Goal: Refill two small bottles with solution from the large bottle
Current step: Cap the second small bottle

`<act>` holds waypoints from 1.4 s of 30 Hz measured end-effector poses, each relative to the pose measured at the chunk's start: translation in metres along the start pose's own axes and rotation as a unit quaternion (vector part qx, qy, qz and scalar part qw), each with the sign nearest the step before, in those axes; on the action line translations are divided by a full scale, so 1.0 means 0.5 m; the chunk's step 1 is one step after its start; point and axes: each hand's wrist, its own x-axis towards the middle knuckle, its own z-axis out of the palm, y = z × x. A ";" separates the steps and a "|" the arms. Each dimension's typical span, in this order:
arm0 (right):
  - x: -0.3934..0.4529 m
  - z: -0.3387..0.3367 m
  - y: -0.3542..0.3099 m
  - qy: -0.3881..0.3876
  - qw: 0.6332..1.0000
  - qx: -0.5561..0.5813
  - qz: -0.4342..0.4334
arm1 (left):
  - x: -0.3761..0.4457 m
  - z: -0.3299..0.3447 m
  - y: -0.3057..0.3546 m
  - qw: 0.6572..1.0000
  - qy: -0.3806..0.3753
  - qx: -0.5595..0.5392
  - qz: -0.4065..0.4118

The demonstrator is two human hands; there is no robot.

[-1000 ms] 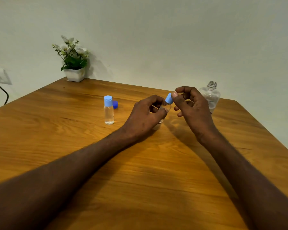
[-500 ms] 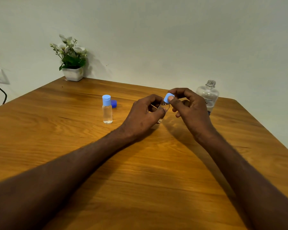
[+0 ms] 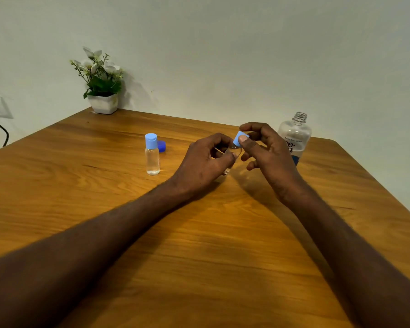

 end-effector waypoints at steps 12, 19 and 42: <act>0.001 0.001 0.000 0.016 1.000 0.002 -0.009 | -0.004 -0.004 0.009 1.000 0.003 0.000 -0.007; 0.000 -0.002 0.001 0.011 1.000 0.004 -0.012 | -0.004 -0.004 0.010 1.000 -0.005 0.003 -0.017; 0.004 -0.010 0.010 -0.013 0.998 0.061 -0.003 | -0.006 -0.003 0.002 0.993 -0.107 -0.051 -0.021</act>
